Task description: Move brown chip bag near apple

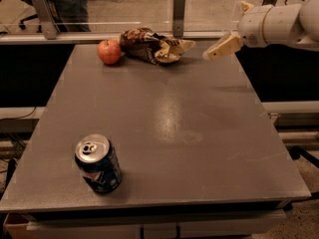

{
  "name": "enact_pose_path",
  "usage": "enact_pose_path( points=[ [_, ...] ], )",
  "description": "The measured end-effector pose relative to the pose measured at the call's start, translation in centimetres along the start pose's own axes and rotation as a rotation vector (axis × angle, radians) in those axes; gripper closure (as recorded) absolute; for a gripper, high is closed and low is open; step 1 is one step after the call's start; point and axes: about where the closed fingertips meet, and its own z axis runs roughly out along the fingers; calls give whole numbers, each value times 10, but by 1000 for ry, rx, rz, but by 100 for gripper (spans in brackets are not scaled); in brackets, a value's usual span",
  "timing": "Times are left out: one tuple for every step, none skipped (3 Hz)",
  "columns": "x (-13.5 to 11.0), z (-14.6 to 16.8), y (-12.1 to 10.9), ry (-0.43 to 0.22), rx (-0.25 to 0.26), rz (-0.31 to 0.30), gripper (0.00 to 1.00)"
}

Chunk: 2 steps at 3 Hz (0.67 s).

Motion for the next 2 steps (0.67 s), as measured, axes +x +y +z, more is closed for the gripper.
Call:
enact_pose_path(
  points=[
    [-1,-67,-29,-76,41,20,0],
    [-2,-80,-35,-87,54,25,0]
  ],
)
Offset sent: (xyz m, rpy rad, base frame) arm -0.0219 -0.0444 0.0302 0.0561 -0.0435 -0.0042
